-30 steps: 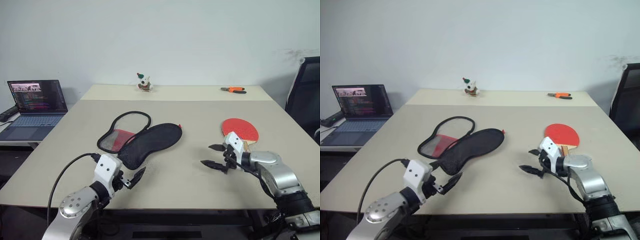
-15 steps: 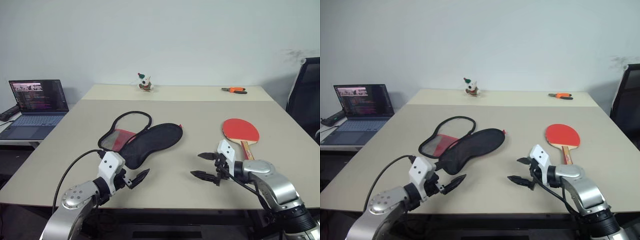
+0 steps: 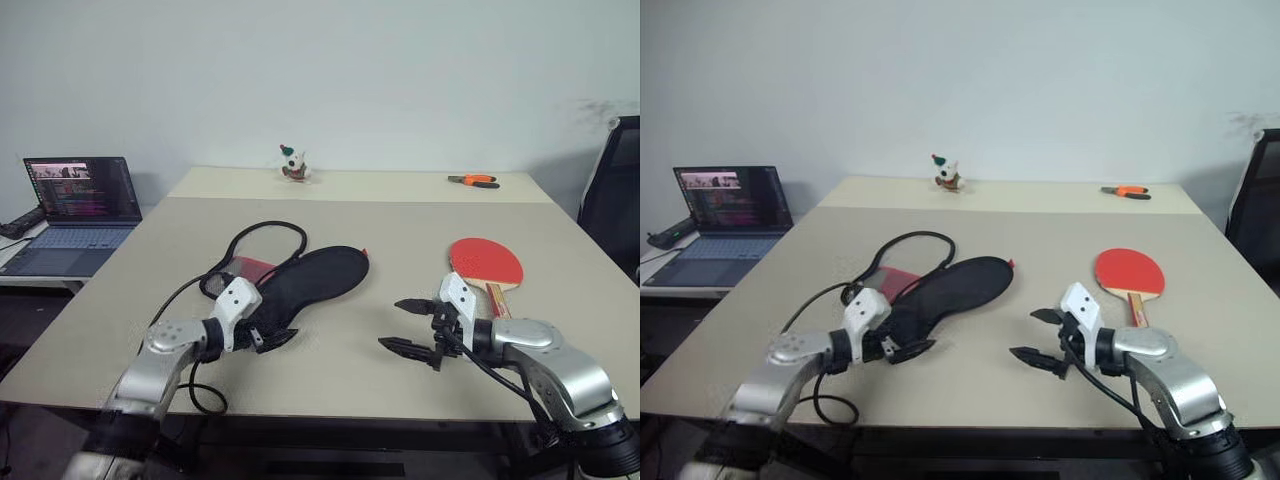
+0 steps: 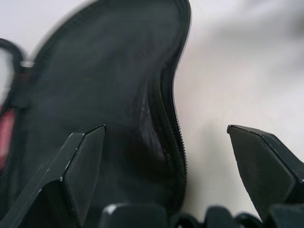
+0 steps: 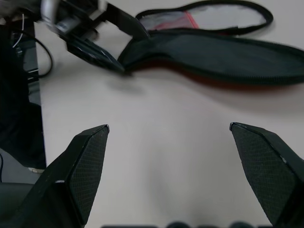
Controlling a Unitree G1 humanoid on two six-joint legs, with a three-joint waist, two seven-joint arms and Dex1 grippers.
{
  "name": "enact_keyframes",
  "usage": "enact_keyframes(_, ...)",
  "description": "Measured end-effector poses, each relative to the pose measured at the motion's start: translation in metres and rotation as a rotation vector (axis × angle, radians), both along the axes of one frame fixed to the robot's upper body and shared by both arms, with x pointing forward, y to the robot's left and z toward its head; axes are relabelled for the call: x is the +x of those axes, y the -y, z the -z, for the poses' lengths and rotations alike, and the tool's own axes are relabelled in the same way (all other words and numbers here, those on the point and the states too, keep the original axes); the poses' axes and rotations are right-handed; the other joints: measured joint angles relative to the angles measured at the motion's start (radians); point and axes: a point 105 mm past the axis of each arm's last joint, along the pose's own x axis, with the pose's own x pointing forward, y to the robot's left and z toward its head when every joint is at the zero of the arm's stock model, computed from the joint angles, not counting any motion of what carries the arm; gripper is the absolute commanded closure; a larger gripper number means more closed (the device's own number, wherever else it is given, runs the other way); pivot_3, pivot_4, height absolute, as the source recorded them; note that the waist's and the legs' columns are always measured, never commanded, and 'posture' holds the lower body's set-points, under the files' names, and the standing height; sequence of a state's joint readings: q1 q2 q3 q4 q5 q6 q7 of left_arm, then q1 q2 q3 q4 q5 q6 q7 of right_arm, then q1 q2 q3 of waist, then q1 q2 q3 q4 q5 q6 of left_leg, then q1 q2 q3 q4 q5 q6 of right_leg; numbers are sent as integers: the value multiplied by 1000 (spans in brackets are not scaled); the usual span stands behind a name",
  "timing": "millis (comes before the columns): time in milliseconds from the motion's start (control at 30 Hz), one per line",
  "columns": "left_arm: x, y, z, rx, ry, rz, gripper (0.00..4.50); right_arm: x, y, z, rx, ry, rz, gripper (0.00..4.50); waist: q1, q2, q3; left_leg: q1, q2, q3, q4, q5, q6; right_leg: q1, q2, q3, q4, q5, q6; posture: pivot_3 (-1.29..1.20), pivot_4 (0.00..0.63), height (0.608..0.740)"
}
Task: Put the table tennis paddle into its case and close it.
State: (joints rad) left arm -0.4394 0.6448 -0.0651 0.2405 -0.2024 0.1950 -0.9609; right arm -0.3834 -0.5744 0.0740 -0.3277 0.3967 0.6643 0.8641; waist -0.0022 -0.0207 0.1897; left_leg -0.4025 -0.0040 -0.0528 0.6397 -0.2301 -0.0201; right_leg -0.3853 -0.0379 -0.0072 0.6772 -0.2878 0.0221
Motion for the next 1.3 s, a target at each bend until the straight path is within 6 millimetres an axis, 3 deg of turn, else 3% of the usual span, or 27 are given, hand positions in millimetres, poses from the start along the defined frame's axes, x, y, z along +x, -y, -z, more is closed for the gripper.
enact_keyframes(200,0,4,15,62,-64,96,29,3,4,-4,5,22,42,20,-4,0,0,0,0,0,-2,0,0,-2,0,0,1,0,-1,0,150,740)
enact_keyframes(300,-4,7,17,65,-82,140,592,2,5,-2,5,21,59,0,-4,0,0,-1,0,0,-2,0,0,-2,0,0,1,0,-1,0,150,740)
enact_keyframes(633,-5,7,5,-18,-88,106,4271,9,18,-7,6,42,126,0,-4,0,0,-1,0,-1,-2,0,0,-2,0,0,1,0,0,0,150,740)
enact_keyframes(667,-6,8,3,-36,-87,98,4469,10,19,-6,6,40,131,0,-4,0,0,-1,0,-1,-2,0,0,-2,0,0,2,0,0,0,150,740)
enact_keyframes(900,-7,46,-11,-170,-44,61,4469,18,26,-7,1,42,150,0,-2,0,0,-1,0,-1,0,0,0,-1,0,0,2,0,0,0,150,740)
enact_keyframes(1067,-2,113,-8,-261,-41,86,4469,23,29,-14,-8,69,158,0,3,0,0,-1,-1,-2,4,0,0,0,0,-1,2,1,1,0,150,740)
enact_keyframes(1133,5,130,-11,-258,-23,78,4469,24,30,-14,-9,70,161,0,2,-1,0,-1,-1,-2,4,0,0,0,0,0,3,1,2,0,150,740)
enact_keyframes(1233,15,134,-18,-227,25,63,4469,24,33,-14,-19,71,167,0,-8,-1,0,-1,-1,0,3,0,0,0,1,1,3,1,2,0,150,740)
enact_keyframes(1300,16,124,-20,-193,45,65,3889,24,35,-14,-24,71,172,0,-17,0,0,0,0,-1,2,0,0,0,1,1,3,1,1,0,150,740)
